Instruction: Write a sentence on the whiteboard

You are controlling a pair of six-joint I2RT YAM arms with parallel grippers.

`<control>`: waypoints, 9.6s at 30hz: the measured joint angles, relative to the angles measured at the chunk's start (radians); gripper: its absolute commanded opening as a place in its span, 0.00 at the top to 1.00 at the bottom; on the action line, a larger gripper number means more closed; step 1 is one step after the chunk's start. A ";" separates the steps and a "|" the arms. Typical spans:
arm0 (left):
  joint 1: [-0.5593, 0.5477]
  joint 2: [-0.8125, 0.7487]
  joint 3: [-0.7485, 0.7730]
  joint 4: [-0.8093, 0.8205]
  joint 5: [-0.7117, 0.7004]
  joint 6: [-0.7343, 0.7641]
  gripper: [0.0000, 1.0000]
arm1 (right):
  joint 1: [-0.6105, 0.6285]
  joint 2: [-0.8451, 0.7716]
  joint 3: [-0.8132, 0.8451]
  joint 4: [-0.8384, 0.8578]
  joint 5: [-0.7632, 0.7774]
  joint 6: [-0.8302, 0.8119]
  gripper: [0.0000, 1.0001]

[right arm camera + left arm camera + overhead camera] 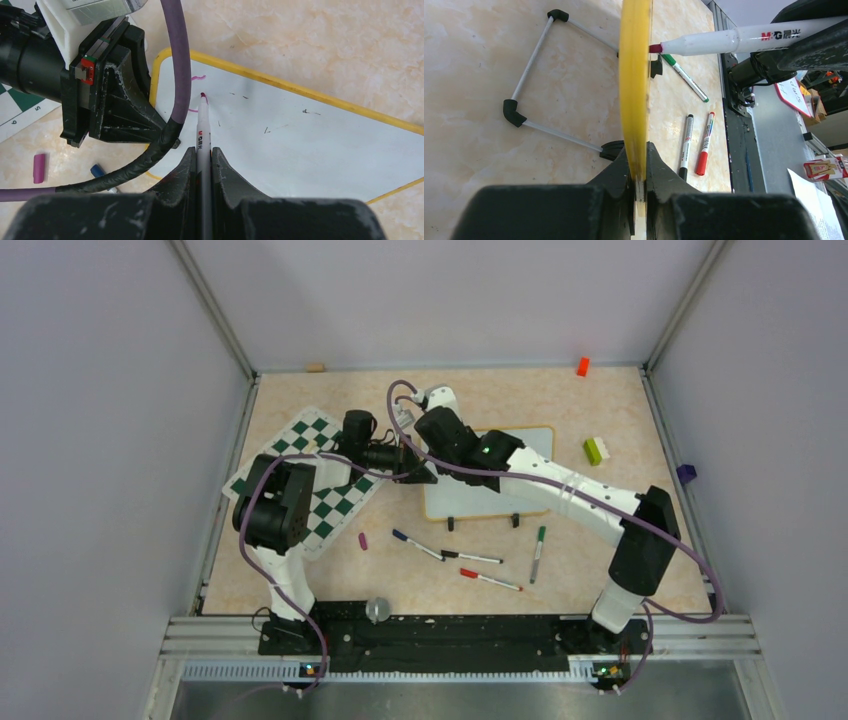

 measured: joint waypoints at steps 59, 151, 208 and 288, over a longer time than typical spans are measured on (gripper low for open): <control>0.000 0.000 0.000 -0.002 0.001 0.003 1.00 | -0.001 -0.050 -0.083 -0.018 0.016 0.048 1.00; -0.001 0.000 -0.020 0.050 0.001 -0.027 1.00 | -0.047 -0.160 -0.178 0.127 -0.044 -0.122 1.00; -0.002 0.000 -0.020 0.047 -0.006 -0.027 1.00 | -0.044 -0.103 -0.138 0.043 -0.014 -0.122 1.00; -0.008 0.000 -0.013 0.027 -0.006 -0.006 1.00 | -0.095 -0.169 -0.141 0.015 -0.004 -0.097 1.00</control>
